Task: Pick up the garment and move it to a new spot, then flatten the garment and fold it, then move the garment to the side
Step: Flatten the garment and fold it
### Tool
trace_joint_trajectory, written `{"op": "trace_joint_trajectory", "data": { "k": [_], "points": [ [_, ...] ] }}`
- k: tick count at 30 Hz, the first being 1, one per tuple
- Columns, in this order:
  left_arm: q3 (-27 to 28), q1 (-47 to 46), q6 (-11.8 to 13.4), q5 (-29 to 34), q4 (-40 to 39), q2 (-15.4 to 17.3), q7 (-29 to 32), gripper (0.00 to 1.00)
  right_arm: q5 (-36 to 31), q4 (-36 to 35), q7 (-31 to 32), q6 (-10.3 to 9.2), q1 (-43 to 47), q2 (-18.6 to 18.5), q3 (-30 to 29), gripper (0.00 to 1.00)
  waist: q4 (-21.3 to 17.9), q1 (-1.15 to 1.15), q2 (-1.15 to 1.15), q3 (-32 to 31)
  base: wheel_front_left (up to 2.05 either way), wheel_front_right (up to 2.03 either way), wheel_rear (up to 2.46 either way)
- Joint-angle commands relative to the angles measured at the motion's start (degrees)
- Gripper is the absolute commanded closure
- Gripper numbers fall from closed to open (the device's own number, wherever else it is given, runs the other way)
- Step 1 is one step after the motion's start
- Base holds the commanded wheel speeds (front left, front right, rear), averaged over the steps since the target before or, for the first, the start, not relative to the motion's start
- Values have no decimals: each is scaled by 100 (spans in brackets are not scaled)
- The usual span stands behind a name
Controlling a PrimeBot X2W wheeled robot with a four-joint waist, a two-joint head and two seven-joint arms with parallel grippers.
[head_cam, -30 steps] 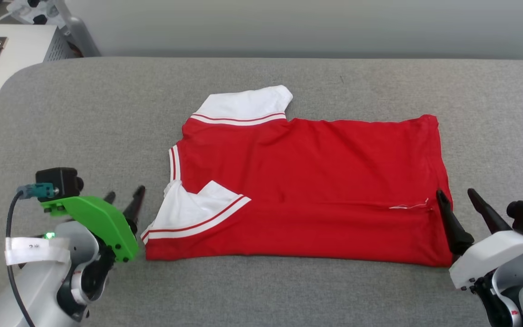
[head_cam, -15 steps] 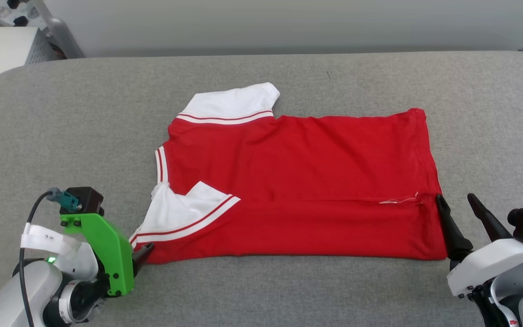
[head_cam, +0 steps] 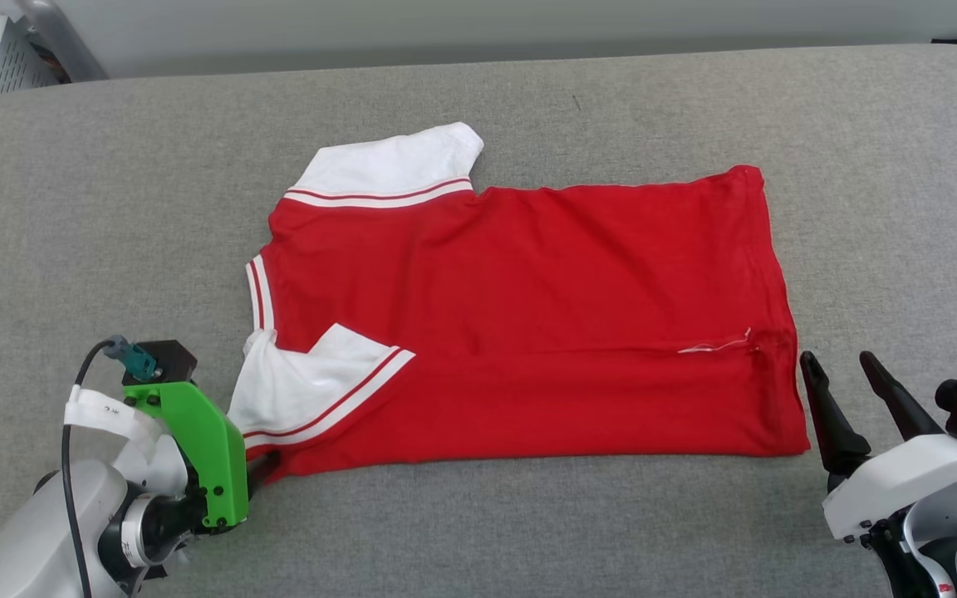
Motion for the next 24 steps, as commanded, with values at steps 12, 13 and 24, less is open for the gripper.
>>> {"op": "trace_joint_trajectory", "data": {
  "k": [12,13,24],
  "points": [
    [-164,-161,-191,125,187,-274,-150,100,315,68,574,-5,-24,-269,-194,0,32,0,0,-1,0,0,0],
    [-148,-165,-173,149,125,-246,-182,100,360,78,689,-5,-10,-304,-197,0,40,0,0,-14,0,0,0],
    [-42,-68,246,455,-1110,231,-270,100,940,-22,2533,-5,-52,-758,13,0,225,0,0,-60,0,0,0]
  ]
}}
